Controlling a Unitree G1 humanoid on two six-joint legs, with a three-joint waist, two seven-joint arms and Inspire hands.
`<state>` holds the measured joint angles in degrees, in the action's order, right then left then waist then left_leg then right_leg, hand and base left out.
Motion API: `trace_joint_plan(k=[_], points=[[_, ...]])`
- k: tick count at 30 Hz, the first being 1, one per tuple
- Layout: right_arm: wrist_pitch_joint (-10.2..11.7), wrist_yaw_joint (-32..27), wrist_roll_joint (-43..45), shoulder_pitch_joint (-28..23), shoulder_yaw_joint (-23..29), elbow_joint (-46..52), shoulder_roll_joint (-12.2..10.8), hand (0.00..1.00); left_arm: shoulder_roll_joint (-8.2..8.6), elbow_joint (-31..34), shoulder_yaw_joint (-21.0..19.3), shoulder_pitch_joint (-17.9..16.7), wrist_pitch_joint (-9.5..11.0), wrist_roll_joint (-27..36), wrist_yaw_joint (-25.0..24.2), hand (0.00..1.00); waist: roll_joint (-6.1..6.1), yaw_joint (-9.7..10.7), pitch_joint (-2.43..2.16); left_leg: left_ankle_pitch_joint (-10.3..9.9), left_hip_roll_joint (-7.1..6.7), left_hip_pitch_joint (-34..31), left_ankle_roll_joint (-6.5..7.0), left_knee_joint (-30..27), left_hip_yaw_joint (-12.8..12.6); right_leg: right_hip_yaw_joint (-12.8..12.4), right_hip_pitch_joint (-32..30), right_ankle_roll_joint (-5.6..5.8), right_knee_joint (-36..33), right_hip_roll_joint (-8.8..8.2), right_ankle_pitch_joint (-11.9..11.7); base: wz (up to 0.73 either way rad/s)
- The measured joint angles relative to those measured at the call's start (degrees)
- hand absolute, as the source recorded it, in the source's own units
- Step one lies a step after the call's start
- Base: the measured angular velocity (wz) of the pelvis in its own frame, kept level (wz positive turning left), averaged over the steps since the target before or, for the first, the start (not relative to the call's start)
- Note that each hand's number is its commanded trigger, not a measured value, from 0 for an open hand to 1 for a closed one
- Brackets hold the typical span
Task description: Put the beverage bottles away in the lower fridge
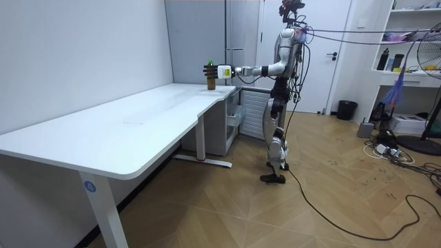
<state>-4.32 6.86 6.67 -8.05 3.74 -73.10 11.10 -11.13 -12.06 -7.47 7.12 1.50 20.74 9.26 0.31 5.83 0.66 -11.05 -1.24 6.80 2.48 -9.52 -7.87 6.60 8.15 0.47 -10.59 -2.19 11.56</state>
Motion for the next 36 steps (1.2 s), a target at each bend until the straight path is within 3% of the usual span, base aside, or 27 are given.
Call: trace_joint_plan(k=[6,14,18,22,28,30,36], points=[[-2.65,0.37,2.68,0.03,0.04,-1.15,-0.01,0.00,-0.44,-3.46,-0.04,1.84,-2.34,4.06,-1.38,0.00,-0.05,1.46,0.02,-0.12,0.29,0.64,0.02,-0.01,-1.02,-0.67,0.07,-0.14,-0.27,0.21,-0.09,-0.12],[-5.60,2.10,5.57,-0.06,0.05,-1.05,0.02,0.00,-2.31,-8.71,-0.04,3.07,-6.21,5.29,-3.21,0.00,0.64,2.07,-0.43,-0.31,0.54,0.17,-0.12,-0.31,-1.67,-1.72,-0.61,-0.22,-0.27,0.50,-0.12,-0.04],[-5.65,2.10,5.66,-0.10,0.06,-1.12,0.02,0.00,-3.89,-11.21,-0.04,4.72,-6.65,5.12,-3.79,0.00,0.95,2.36,-0.62,-0.31,0.53,0.04,-0.12,-0.32,-1.73,-1.93,-0.48,-0.25,-0.30,0.50,-0.16,0.00],[-5.78,2.17,6.13,0.00,0.40,-0.53,0.11,0.00,-5.24,-12.82,-0.02,6.80,-7.99,4.88,-4.47,0.00,1.83,2.24,-0.38,-0.42,0.51,0.71,-0.09,-0.07,-1.72,-2.28,-0.06,-0.25,-0.27,0.57,-0.16,-0.04],[-5.83,2.59,6.17,0.03,2.02,0.05,1.11,0.00,-6.52,-12.80,-0.01,9.76,-8.67,4.94,-6.66,0.00,2.84,2.04,-0.40,-0.47,0.50,0.66,-0.09,-0.11,-1.69,-2.68,-0.13,-0.25,-0.30,0.68,-0.15,-0.01],[-5.79,2.57,6.17,0.07,2.06,0.18,1.60,0.00,-6.53,-12.81,-0.02,9.91,-8.79,4.93,-7.41,0.00,3.18,2.03,-0.61,-0.46,0.50,0.68,-0.09,-0.14,-1.71,-2.88,-0.26,-0.25,-0.30,0.69,-0.15,-0.04],[-5.76,2.39,6.17,0.18,2.07,0.15,2.29,0.00,-7.29,-13.88,-0.02,10.89,-9.31,5.52,-8.70,0.00,2.89,1.94,-0.42,-0.46,0.51,0.67,-0.09,-0.23,-1.70,-3.51,-0.31,-0.26,-0.27,0.78,-0.14,-0.01]])
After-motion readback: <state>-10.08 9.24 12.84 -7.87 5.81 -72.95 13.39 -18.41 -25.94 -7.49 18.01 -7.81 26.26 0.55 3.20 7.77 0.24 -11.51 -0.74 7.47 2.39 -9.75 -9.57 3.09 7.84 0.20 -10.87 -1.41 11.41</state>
